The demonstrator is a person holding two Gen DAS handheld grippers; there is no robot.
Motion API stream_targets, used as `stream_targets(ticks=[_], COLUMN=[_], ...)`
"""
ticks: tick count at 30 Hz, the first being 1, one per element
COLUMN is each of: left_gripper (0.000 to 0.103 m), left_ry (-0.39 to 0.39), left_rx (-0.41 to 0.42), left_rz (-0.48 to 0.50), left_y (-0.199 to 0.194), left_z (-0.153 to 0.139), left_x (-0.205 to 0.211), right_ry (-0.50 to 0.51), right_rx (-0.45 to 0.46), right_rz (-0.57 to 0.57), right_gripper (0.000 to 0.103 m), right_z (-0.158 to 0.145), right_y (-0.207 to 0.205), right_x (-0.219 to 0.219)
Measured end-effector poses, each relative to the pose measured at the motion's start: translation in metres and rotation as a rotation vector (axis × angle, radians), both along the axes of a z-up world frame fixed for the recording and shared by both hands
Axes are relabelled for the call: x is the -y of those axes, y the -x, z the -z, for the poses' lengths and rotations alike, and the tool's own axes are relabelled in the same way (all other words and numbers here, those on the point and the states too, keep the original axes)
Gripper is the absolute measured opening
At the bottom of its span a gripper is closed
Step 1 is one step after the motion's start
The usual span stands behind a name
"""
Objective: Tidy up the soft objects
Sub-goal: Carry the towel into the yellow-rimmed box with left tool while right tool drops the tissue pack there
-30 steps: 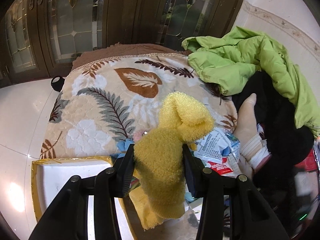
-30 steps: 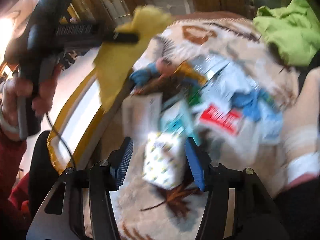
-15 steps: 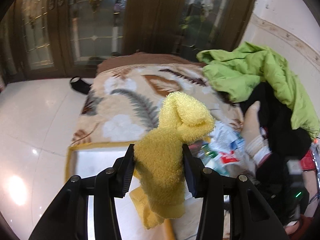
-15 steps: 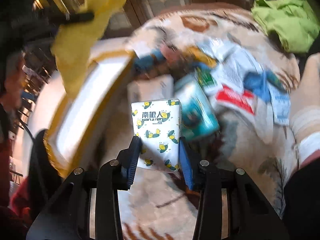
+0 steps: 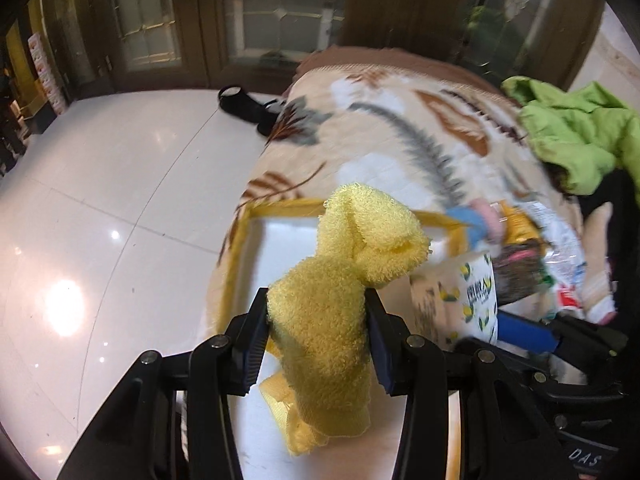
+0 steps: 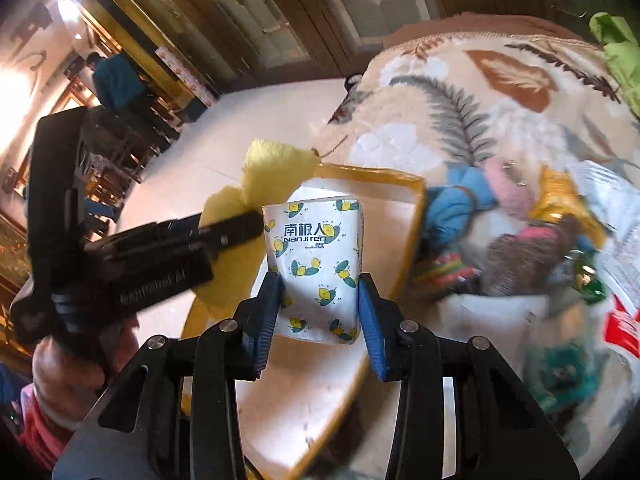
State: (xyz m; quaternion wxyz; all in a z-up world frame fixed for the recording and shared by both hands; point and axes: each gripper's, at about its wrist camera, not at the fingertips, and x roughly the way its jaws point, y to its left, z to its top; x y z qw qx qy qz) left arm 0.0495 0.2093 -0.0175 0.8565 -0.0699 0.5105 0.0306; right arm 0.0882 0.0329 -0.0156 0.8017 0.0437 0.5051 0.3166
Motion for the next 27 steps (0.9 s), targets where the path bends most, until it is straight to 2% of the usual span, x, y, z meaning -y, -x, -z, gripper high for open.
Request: stream_targets(ticks=[2, 6, 8, 10, 13, 16, 17, 19, 23, 27], left_gripper=[0.047, 0.049, 0.058, 0.06, 0.064, 0.068, 0.072, 0.074, 0.074, 0.076], left_ry=[-0.016, 0.021, 0.017, 0.013, 0.052, 0.077, 0.075, 0.053, 0.058, 0.088], left_rx=[-0.015, -0.039, -0.031, -0.022, -0.029, 0.004, 0.02, 0.051, 0.081, 0.115], left_rz=[-0.014, -0.037, -0.029, -0.022, -0.029, -0.055, -0.069, -0.093, -0.078, -0.034], left_y=[-0.004, -0.012, -0.014, -0.015, -0.014, -0.011, -0.009, -0.004, 0.007, 0.014], left_z=[0.01, 0.03, 0.033, 0.031, 0.031, 0.021, 0.016, 0.004, -0.018, -0.034], left_x=[-0.006, -0.017, -0.016, -0.015, -0.019, -0.023, -0.024, -0.025, -0.021, -0.001], right_ry=[0.031, 0.124, 0.145, 0.142, 0.121, 0.057, 0.037, 0.028, 0.021, -0.025], right_rx=[0.003, 0.027, 0.002, 0.002, 0.025, 0.02, 0.025, 0.04, 0.085, 0.135], right_rz=[-0.006, 0.0, 0.024, 0.048, 0.042, 0.042, 0.041, 0.033, 0.034, 0.072], right_gripper=[0.039, 0.039, 0.04, 0.042, 0.045, 0.046, 0.054, 0.059, 0.059, 0.059], right_z=[0.007, 0.026, 0.04, 0.044, 0.039, 0.035, 0.033, 0.028, 0.009, -0.017], right_y=[-0.004, -0.011, -0.018, -0.021, -0.023, -0.024, -0.024, -0.021, -0.012, 0.004], right_x=[-0.013, -0.035, -0.037, -0.036, -0.034, -0.029, -0.028, -0.028, -0.017, 0.026])
